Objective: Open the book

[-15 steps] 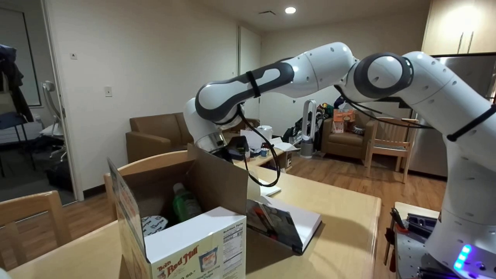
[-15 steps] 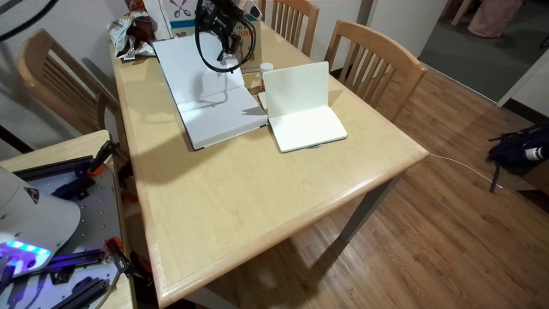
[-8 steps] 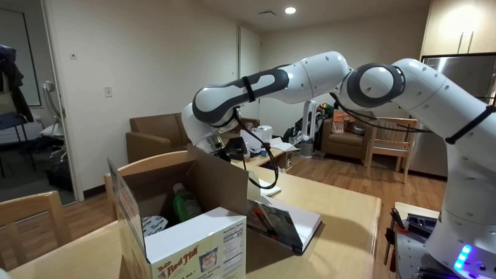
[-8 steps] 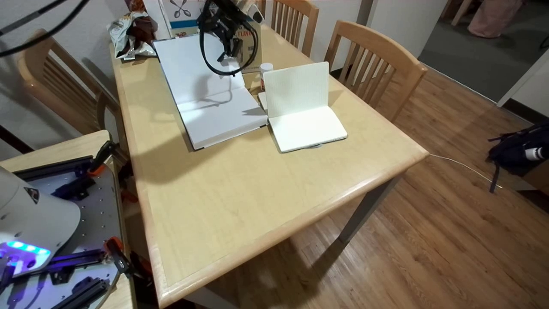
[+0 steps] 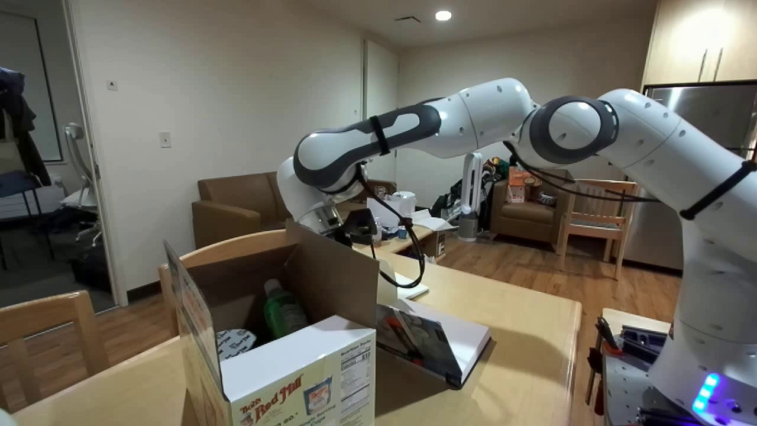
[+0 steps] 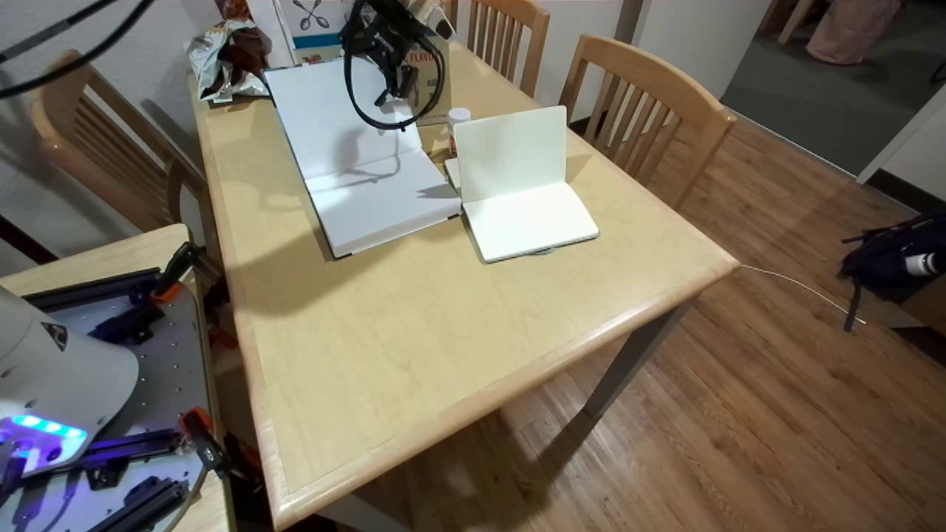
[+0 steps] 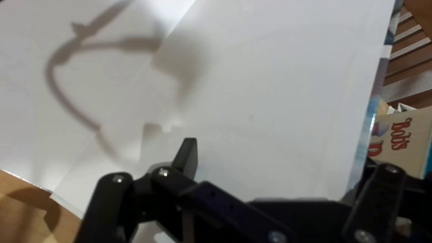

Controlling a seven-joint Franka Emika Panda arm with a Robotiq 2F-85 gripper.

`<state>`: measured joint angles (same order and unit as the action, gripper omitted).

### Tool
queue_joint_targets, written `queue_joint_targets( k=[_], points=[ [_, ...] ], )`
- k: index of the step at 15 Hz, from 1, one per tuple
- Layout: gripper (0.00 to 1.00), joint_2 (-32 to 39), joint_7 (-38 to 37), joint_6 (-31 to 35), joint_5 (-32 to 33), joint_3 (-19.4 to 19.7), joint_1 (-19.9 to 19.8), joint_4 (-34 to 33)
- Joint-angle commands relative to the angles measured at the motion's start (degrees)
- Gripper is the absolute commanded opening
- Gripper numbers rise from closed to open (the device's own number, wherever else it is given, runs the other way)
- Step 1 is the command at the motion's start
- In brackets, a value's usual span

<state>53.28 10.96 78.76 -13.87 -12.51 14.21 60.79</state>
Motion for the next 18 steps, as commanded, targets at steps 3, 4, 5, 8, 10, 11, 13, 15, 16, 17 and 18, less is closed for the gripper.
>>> queue_joint_targets(
  k=[3,4,5,8,10,11,13,15,16,17,18],
  points=[
    [1.0,0.01,0.0,-0.01,0.0,0.0,0.0,-0.01],
    [1.0,0.01,0.0,-0.01,0.0,0.0,0.0,-0.01],
    [1.0,0.01,0.0,-0.01,0.0,0.0,0.0,-0.01],
    [1.0,0.25,0.15,-0.44,0.42,0.13,0.18,-0.47],
    [1.0,1.64,1.67,-2.66,4.51,0.54,1.65,-3.99],
    [1.0,2.44,2.62,-3.6,7.23,0.96,2.9,-6.42],
    [1.0,3.58,3.82,-5.57,11.91,1.34,5.11,-10.4],
    [1.0,4.82,5.47,-5.58,16.47,1.94,7.65,-13.7],
    [1.0,5.42,6.17,-5.31,18.73,2.35,8.95,-15.14],
    [1.0,5.94,6.93,-5.51,20.99,2.83,10.31,-16.73],
    [1.0,6.39,7.53,-5.89,23.28,3.47,11.72,-18.18]
  ],
)
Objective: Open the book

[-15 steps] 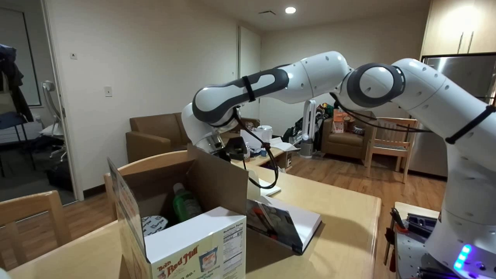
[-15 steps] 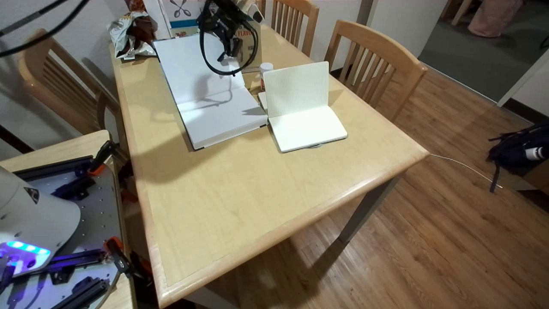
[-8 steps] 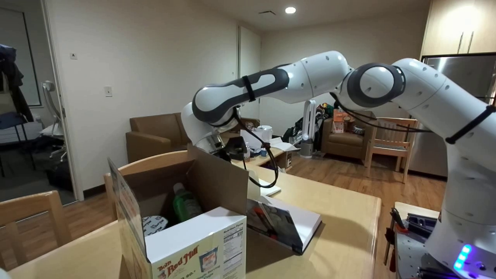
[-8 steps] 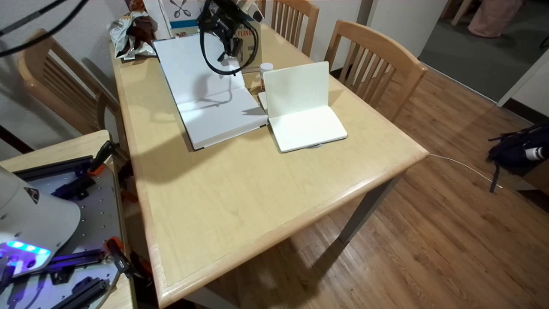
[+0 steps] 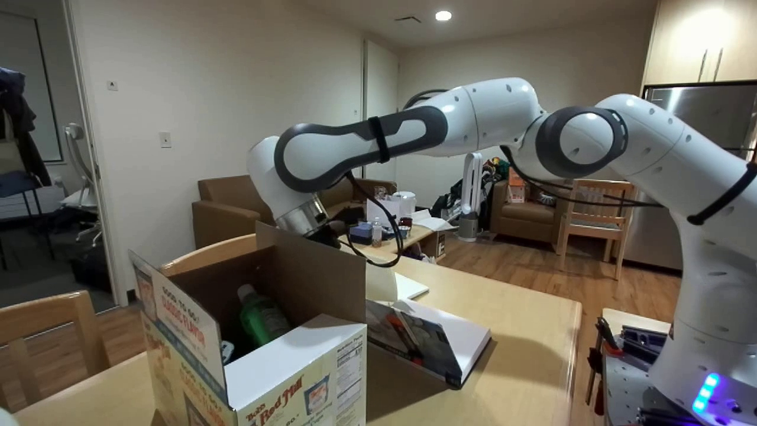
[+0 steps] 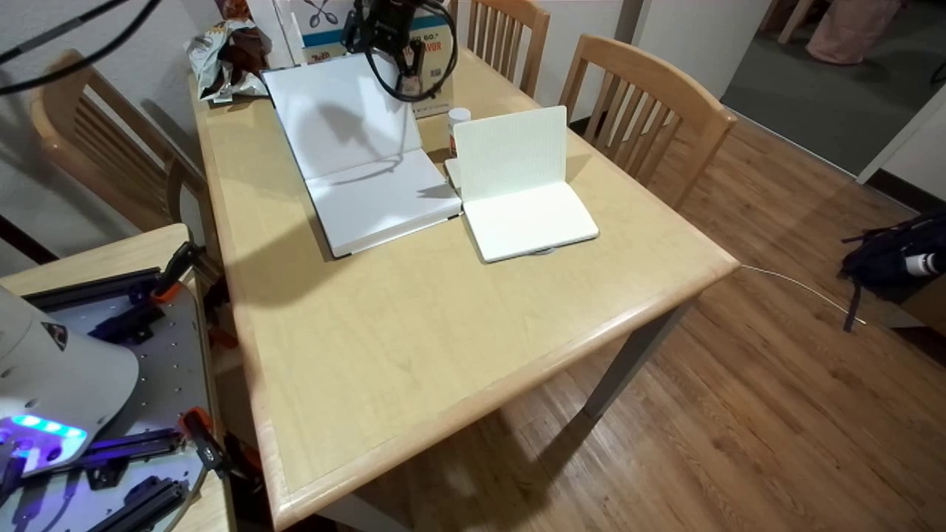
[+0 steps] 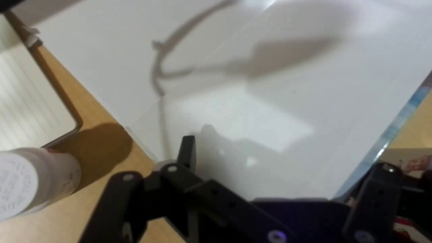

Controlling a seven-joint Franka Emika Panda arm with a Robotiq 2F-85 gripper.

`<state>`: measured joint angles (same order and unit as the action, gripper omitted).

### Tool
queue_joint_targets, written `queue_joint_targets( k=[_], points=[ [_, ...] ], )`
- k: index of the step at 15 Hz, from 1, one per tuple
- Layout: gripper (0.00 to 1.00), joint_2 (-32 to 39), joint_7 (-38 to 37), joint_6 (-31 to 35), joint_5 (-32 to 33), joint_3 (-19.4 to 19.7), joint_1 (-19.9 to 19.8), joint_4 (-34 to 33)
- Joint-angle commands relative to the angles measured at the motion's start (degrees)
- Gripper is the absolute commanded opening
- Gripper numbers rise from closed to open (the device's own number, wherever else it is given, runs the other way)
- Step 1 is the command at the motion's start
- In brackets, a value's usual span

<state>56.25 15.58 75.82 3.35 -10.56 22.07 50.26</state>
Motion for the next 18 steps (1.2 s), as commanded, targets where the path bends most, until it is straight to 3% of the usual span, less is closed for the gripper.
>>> queue_joint_targets(
  k=[1,7,9,10,18],
  points=[
    [1.0,3.7,3.72,-2.01,8.16,1.99,5.17,-8.74],
    [1.0,5.15,7.78,3.21,17.04,4.69,10.85,-14.2],
    [1.0,5.18,7.13,5.81,17.18,4.99,11.18,-15.05],
    [1.0,3.5,5.44,4.48,15.91,4.64,10.95,-11.52],
    [1.0,3.66,5.44,4.8,15.93,4.74,11.03,-11.6]
  ],
)
